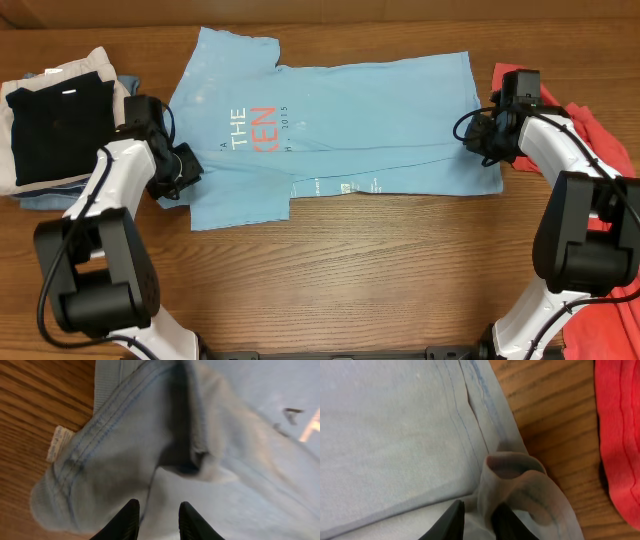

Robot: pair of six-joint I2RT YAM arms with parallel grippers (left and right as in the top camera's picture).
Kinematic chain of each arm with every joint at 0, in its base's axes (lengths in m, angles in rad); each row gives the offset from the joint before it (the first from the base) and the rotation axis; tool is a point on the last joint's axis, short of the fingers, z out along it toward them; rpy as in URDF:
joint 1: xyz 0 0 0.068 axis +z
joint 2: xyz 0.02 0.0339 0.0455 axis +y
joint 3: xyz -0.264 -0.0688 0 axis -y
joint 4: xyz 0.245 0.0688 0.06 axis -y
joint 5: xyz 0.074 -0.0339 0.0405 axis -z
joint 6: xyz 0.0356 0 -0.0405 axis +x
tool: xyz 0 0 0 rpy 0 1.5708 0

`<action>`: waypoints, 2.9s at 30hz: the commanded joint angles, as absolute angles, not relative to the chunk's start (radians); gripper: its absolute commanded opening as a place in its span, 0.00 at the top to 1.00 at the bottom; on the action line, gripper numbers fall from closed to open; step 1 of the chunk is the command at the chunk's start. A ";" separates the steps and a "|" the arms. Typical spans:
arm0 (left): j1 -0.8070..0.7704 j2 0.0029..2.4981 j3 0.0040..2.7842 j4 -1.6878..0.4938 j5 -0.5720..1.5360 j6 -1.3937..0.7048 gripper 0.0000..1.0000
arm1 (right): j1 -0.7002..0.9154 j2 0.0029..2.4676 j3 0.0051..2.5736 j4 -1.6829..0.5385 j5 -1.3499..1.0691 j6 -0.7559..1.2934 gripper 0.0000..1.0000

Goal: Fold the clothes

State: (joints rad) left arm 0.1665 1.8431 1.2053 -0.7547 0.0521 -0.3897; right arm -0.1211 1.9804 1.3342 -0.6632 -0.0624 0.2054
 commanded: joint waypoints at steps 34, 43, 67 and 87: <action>0.163 1.763 1.214 -0.729 0.016 -0.247 0.86 | -0.118 1.979 1.336 -0.691 -0.054 0.206 0.77; 0.162 1.848 1.213 -0.716 0.014 -0.243 0.86 | -0.118 1.979 1.336 -0.693 -0.054 0.206 0.77; 0.143 1.909 1.213 -0.613 0.080 -0.198 0.96 | -0.118 1.979 1.336 -0.698 -0.054 0.206 0.77; 0.145 1.825 1.362 -0.814 0.160 -0.179 0.96 | -0.118 1.979 1.336 -0.670 -0.054 0.206 0.77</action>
